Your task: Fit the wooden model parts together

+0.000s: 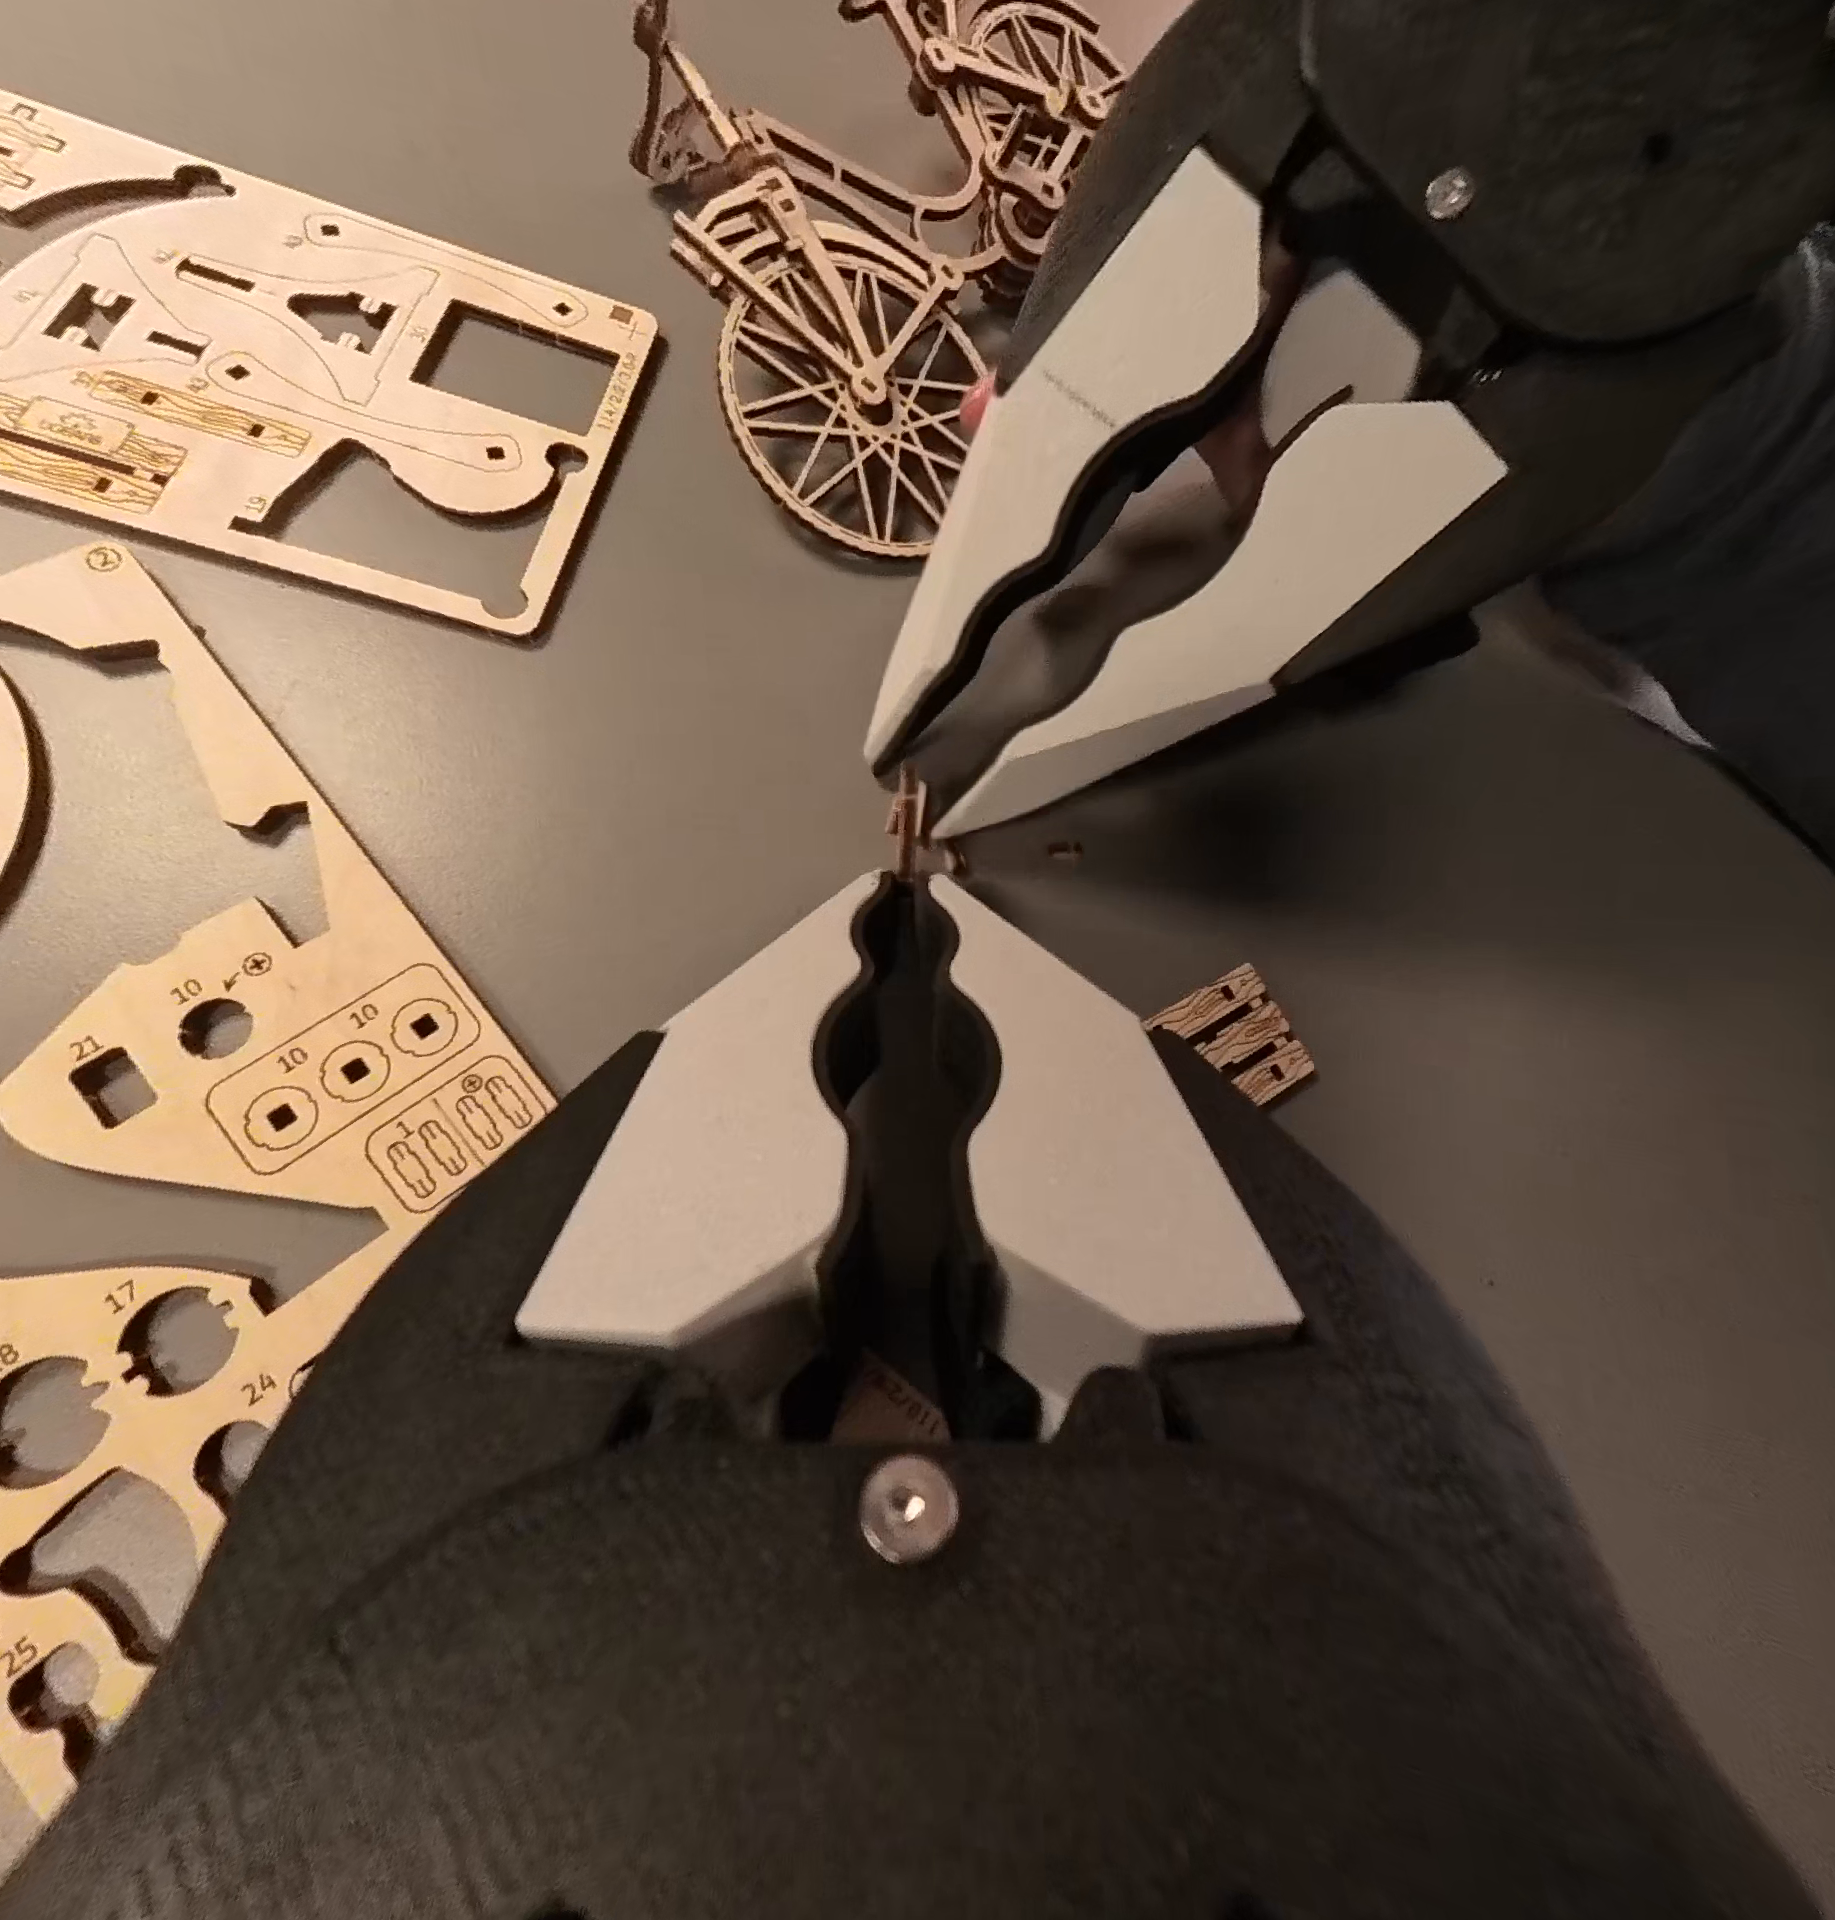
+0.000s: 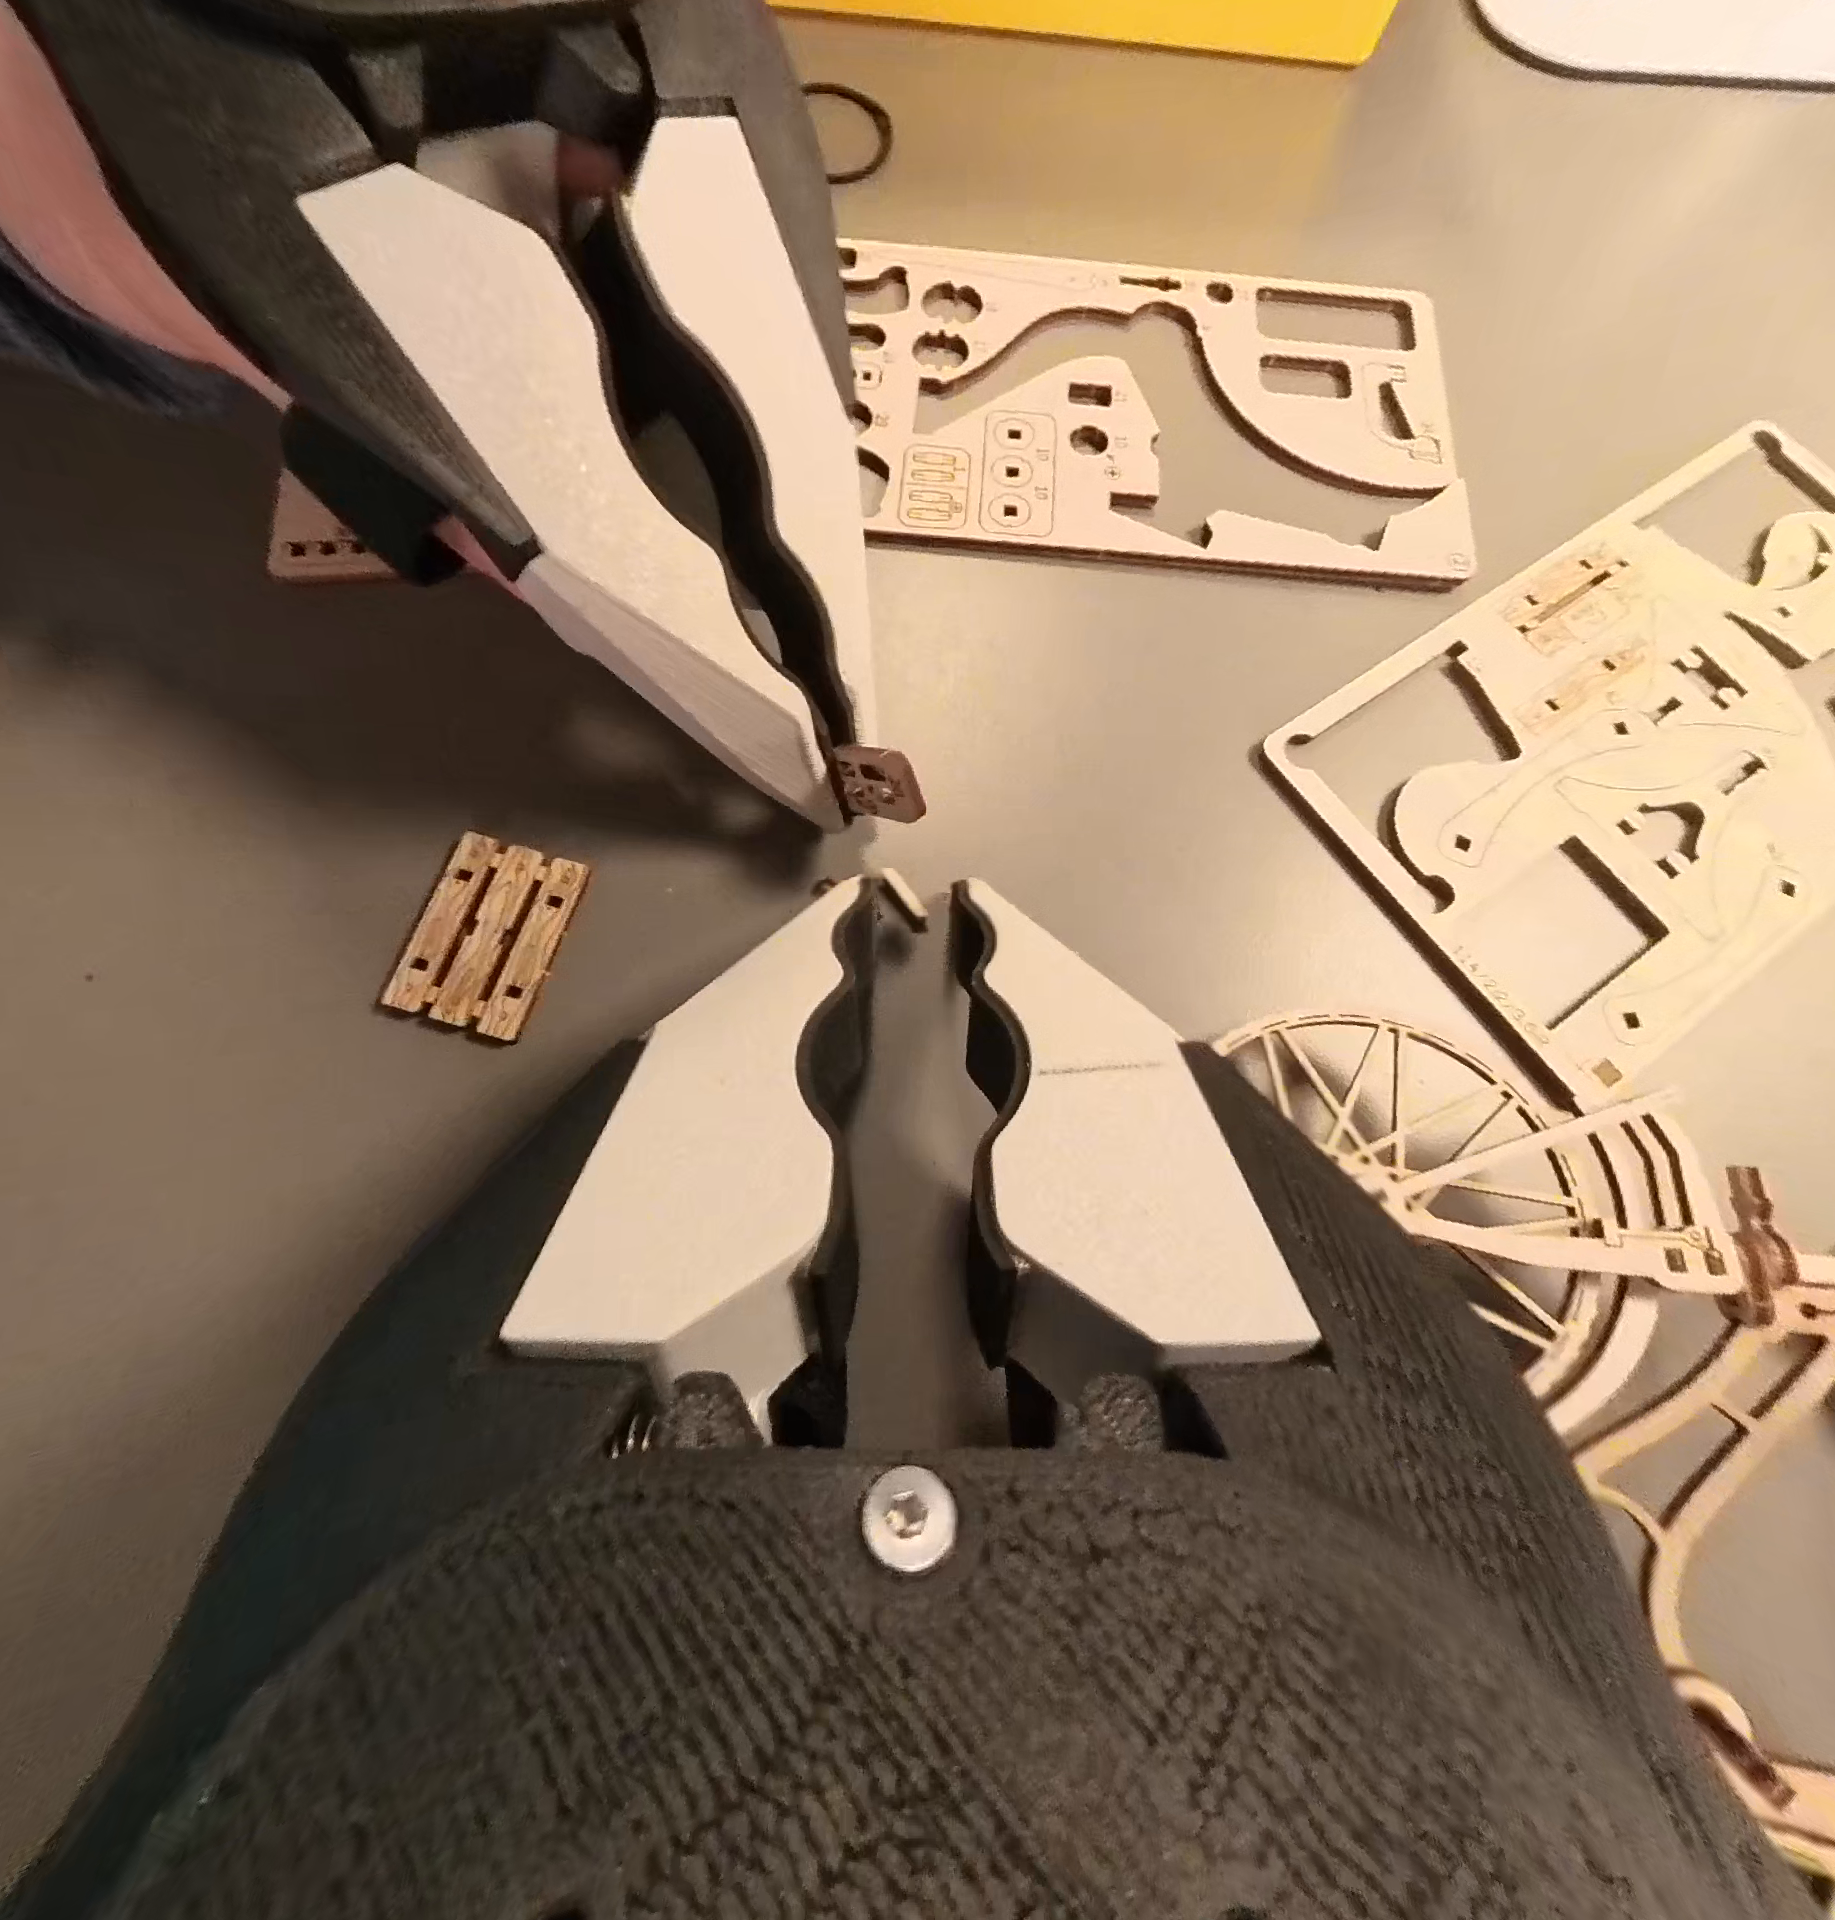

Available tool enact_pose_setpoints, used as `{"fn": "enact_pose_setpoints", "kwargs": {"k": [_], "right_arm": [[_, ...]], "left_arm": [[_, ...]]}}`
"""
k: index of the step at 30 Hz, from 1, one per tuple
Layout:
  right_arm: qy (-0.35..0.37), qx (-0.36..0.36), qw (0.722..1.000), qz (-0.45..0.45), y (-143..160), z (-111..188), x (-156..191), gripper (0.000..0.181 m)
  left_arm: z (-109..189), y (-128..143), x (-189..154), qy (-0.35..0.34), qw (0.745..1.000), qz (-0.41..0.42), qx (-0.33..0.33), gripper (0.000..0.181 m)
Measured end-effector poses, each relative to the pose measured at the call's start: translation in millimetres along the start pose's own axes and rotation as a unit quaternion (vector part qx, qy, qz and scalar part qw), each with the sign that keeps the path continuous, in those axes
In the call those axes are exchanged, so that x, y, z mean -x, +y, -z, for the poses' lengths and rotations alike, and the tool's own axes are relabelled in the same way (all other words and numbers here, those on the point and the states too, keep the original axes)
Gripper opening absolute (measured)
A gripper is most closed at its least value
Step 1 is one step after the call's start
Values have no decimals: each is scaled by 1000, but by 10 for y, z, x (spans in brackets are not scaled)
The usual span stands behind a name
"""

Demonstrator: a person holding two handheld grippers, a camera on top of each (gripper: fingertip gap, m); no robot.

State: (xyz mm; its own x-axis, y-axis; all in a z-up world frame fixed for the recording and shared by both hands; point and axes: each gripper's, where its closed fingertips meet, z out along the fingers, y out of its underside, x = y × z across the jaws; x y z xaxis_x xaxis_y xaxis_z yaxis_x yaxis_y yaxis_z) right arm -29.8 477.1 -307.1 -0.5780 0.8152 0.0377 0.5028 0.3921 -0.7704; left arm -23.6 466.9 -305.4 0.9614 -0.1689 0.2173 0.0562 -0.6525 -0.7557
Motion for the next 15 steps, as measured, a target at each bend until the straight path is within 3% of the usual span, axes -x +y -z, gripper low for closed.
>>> {"fn": "enact_pose_setpoints", "kwargs": {"k": [9,15], "right_arm": [[6,2,1000,-1,11,5,33,0],[130,-24,991,26,-112,58,67,0]], "left_arm": [[3,1,-1,2,1000,1,0,0],[8,-8,24,5,1000,25,-4,0]]}}
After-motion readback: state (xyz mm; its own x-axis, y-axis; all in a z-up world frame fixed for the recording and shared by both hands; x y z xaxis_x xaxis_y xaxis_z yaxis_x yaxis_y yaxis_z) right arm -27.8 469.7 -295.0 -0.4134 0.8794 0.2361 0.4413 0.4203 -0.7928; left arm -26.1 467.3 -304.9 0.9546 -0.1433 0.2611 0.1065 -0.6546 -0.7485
